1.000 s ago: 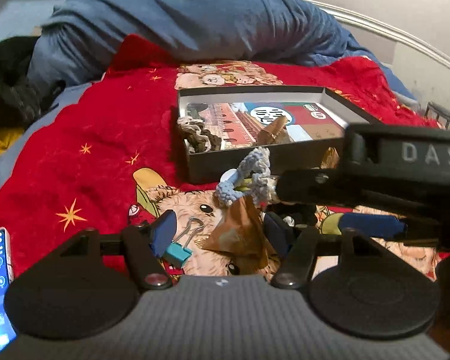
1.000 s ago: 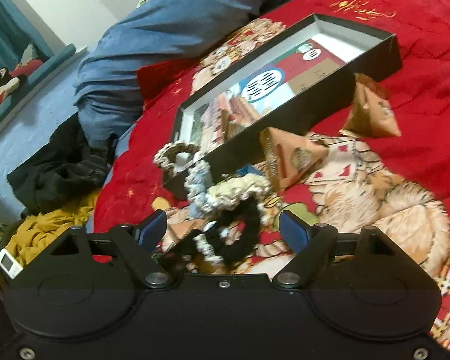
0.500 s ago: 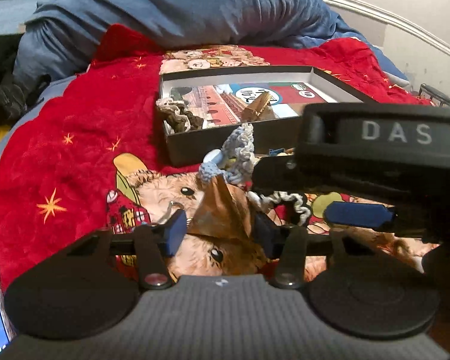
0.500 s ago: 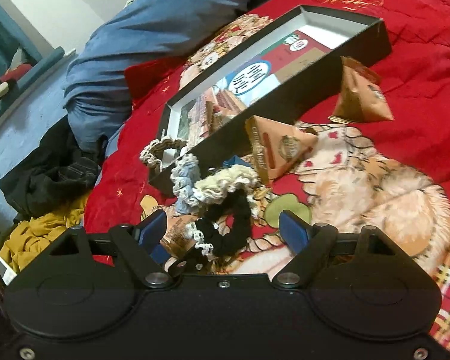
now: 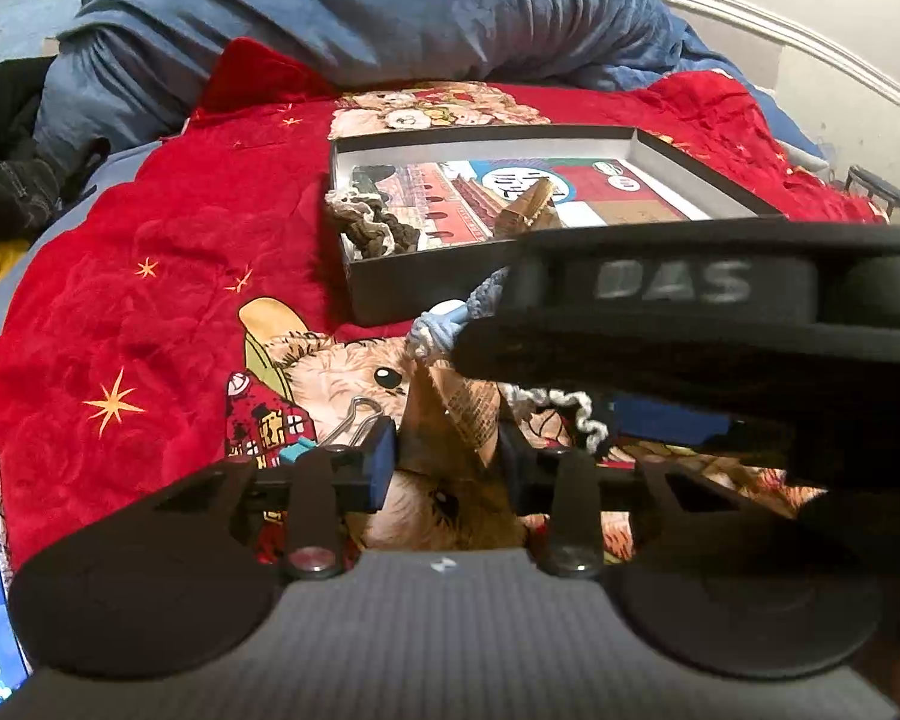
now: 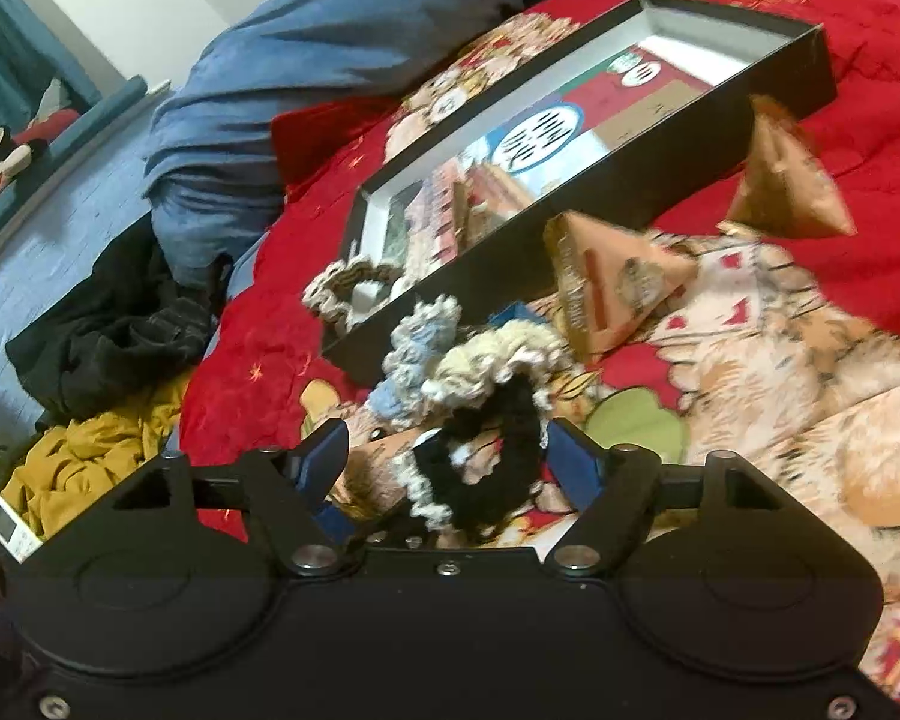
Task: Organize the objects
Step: 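Grasp tan paper packet with left tool while right tool grasps black scrunchie, then lift and carry packet in left tool and scrunchie in right tool toward box, then lower held packet with left tool over box while right tool lowers scrunchie, then open left tool to drop packet in box while right tool releases scrunchie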
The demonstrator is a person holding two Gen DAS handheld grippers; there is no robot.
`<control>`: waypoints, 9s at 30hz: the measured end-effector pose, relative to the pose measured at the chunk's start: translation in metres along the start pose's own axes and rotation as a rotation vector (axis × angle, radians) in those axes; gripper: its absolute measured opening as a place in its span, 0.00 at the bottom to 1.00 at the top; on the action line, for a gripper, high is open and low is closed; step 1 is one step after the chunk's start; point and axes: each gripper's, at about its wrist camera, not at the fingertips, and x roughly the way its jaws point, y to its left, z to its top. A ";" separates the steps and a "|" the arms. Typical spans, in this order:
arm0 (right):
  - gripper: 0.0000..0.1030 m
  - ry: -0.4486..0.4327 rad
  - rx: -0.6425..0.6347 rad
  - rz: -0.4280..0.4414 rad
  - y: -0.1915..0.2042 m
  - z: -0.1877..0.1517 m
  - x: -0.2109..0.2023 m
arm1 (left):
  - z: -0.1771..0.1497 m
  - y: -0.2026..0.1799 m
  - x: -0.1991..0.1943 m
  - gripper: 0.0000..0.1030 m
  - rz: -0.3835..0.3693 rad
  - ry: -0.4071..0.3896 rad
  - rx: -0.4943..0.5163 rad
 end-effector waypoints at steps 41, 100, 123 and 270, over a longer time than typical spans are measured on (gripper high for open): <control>0.20 -0.014 0.174 -0.038 -0.006 -0.007 -0.009 | 0.006 0.011 -0.014 0.33 -0.031 0.042 -0.105; 0.20 -0.171 0.000 -0.008 0.042 0.061 -0.050 | 0.055 0.025 -0.049 0.32 0.032 -0.111 -0.086; 0.20 -0.251 -0.033 0.039 0.036 0.104 -0.104 | 0.082 0.004 -0.063 0.32 0.054 -0.124 -0.143; 0.68 -0.337 -0.174 -0.003 -0.013 0.116 -0.079 | 0.114 -0.007 -0.040 0.83 0.046 -0.359 -0.014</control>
